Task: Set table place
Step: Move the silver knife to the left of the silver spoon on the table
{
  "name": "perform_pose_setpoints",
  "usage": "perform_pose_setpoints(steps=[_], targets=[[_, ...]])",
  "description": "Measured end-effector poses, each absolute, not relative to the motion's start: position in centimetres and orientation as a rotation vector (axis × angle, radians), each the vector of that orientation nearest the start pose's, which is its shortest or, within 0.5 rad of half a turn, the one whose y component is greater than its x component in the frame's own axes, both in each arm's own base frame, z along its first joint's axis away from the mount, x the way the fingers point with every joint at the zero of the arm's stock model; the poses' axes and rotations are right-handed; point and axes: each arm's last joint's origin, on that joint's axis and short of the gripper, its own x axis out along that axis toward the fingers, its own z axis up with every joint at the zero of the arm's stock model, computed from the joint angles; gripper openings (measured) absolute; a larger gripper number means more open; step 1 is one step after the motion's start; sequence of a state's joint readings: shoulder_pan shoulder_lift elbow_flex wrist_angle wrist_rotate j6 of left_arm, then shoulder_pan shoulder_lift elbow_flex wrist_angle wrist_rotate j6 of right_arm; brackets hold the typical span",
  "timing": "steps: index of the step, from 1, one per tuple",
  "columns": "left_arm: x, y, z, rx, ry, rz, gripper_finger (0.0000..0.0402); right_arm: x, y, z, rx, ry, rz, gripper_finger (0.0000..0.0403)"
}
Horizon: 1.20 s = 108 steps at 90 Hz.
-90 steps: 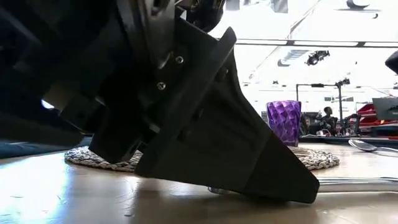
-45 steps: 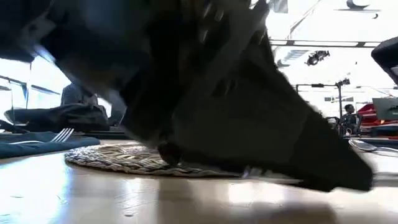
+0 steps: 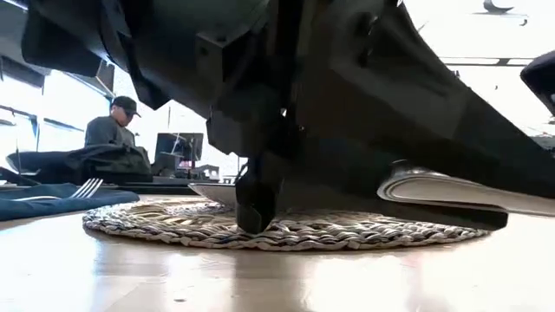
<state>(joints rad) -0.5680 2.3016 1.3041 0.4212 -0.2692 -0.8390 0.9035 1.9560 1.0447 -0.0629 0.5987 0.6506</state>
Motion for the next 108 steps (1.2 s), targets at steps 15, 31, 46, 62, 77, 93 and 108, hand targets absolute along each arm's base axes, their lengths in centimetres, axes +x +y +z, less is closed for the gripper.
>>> perform_pose_setpoints(steps=[15,31,46,62,77,93,108], targets=[[39.3,-23.9,7.6,-0.634,0.611,-0.053,0.0048,24.2,27.8,10.0,-0.063,0.787,0.031,0.0118],[39.5,-23.7,7.7,-0.681,0.627,-0.058,0.0048,24.4,27.9,9.7,-0.029,0.763,-0.007,0.0075],[39.7,-23.4,7.7,-0.698,0.641,-0.063,0.0048,24.5,27.8,9.7,-0.021,0.767,-0.014,0.0013],[39.8,-23.3,7.7,-0.692,0.64,-0.064,0.0048,24.9,27.5,9.6,0.04,0.805,-0.008,0.0005],[39.8,-23.2,7.7,-0.652,0.62,-0.049,0.0119,25.6,27.0,9.7,0.15,0.86,0.002,0.0002],[39.9,-23.4,7.7,-0.501,0.584,-0.101,0.019,26.4,26.2,9.6,0.256,0.954,0.033,0.0],[40.0,-23.9,7.9,-0.263,0.546,-0.139,0.02,27.3,25.4,9.5,0.321,1.041,0.094,0.0003]])
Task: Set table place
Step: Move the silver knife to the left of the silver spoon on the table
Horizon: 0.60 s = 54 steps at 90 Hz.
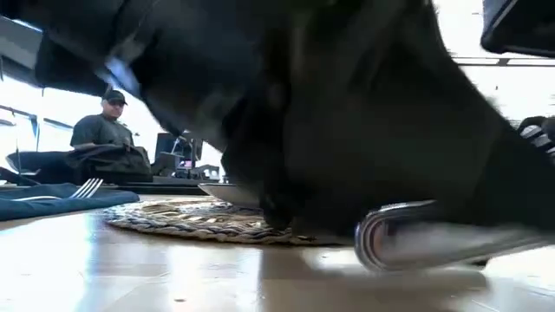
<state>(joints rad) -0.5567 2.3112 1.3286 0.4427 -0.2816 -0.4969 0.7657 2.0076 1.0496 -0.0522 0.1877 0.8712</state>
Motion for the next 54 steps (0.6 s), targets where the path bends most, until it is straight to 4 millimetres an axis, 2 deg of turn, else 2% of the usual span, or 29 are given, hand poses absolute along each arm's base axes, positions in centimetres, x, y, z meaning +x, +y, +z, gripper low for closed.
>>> perform_pose_setpoints(steps=[17,27,36,49,54], targets=[[39.81,-23.99,7.74,-0.165,0.549,-0.122,0.0187,27.82,24.92,9.54,0.361,1.07,0.118,0.0002],[39.74,-23.9,7.63,-0.147,0.57,-0.116,0.0163,28.08,24.78,9.57,0.383,1.077,0.136,0.0001],[39.75,-23.86,7.63,-0.126,0.577,-0.13,0.0121,28.08,24.79,9.55,0.385,1.076,0.138,0.0001],[39.71,-23.98,7.64,-0.115,0.586,-0.172,0.0029,28.04,24.86,9.56,0.37,1.064,0.134,0.0],[39.7,-24.01,7.63,-0.127,0.591,-0.181,0.0011,28.05,24.87,9.56,0.36,1.059,0.138,0.0]])
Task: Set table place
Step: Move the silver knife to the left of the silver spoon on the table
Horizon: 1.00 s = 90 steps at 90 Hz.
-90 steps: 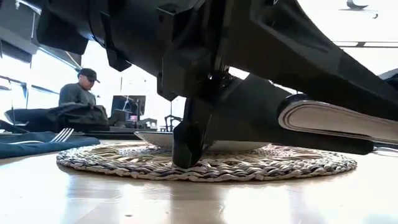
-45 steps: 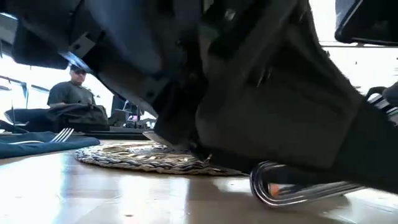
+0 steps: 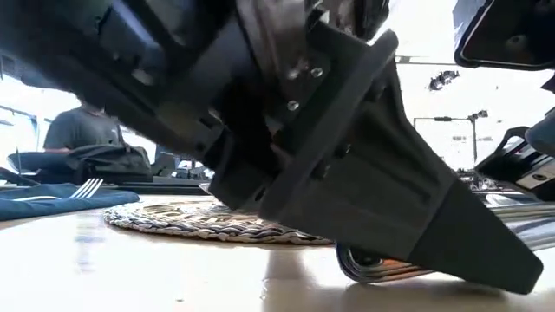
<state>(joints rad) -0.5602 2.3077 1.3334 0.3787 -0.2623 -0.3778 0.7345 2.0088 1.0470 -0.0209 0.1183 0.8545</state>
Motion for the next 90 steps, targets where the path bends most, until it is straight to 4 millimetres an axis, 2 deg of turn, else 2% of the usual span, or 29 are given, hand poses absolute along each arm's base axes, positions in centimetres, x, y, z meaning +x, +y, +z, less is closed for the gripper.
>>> perform_pose_setpoints(steps=[15,37,50,66,79,90], targets=[[39.6,-24.1,7.6,-0.142,0.6,-0.176,0.0005,27.9,25.1,10.1,0.3,1.008,0.148,0.0016],[39.5,-24.4,7.7,-0.157,0.587,-0.162,0.0002,26.5,24.9,13.3,0.198,0.892,0.049,0.0092],[39.6,-24.4,7.8,-0.175,0.569,-0.162,0.0001,24.5,24.8,16.0,0.146,0.824,-0.045,0.0122],[39.6,-24.5,7.8,-0.199,0.565,-0.159,0.0001,21.0,25.1,19.3,0.126,0.723,-0.104,0.013],[39.5,-24.1,8.2,-0.238,0.518,-0.163,0.0,18.5,25.6,20.6,0.161,0.68,-0.123,0.0131],[38.6,-22.8,9.5,-0.318,0.424,-0.149,0.0,16.8,26.1,20.8,0.216,0.684,-0.132,0.0131]])
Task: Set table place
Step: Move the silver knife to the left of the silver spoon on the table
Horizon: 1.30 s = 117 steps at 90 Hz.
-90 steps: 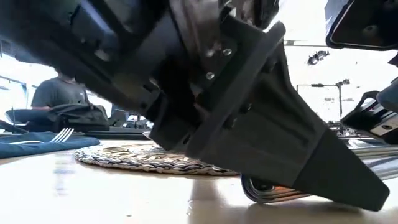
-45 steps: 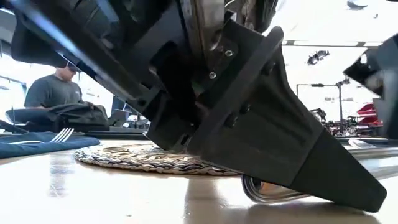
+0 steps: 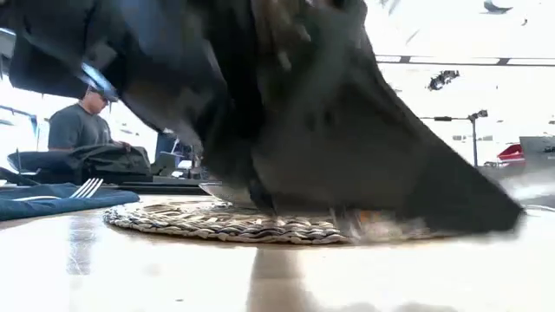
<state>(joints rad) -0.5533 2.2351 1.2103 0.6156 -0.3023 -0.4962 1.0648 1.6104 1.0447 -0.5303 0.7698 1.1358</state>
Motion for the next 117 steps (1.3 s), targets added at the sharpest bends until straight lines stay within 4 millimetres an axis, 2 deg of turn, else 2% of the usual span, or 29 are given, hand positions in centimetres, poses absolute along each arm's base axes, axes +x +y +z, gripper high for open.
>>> perform_pose_setpoints(steps=[14,25,39,47,63,82,99,117], targets=[[36.8,-20.9,10.2,-0.38,0.359,-0.119,0.0,14.8,26.6,20.6,0.261,0.663,-0.169,0.0131],[35.5,-20.2,10.5,-0.402,0.346,-0.111,0.0,13.7,26.6,20.5,0.281,0.639,-0.202,0.0131],[34.6,-19.6,10.7,-0.431,0.302,-0.092,0.0,13.7,26.7,20.0,0.291,0.646,-0.222,0.0131],[34.4,-19.4,11.3,-0.455,0.219,-0.097,0.0,14.2,26.8,19.6,0.295,0.637,-0.24,0.0131],[34.2,-19.2,12.9,-0.475,0.047,-0.131,0.0,16.6,26.7,18.0,0.315,0.52,-0.333,0.0131],[34.4,-18.8,14.1,-0.479,-0.083,-0.127,0.0,21.3,26.4,17.3,0.344,0.324,-0.411,0.0131],[34.3,-18.7,14.9,-0.467,-0.157,-0.13,0.0,24.6,25.4,19.0,0.321,0.279,-0.377,0.013],[34.1,-18.6,15.8,-0.442,-0.251,-0.15,0.0,25.9,24.3,22.3,0.272,0.213,-0.329,0.0115]])
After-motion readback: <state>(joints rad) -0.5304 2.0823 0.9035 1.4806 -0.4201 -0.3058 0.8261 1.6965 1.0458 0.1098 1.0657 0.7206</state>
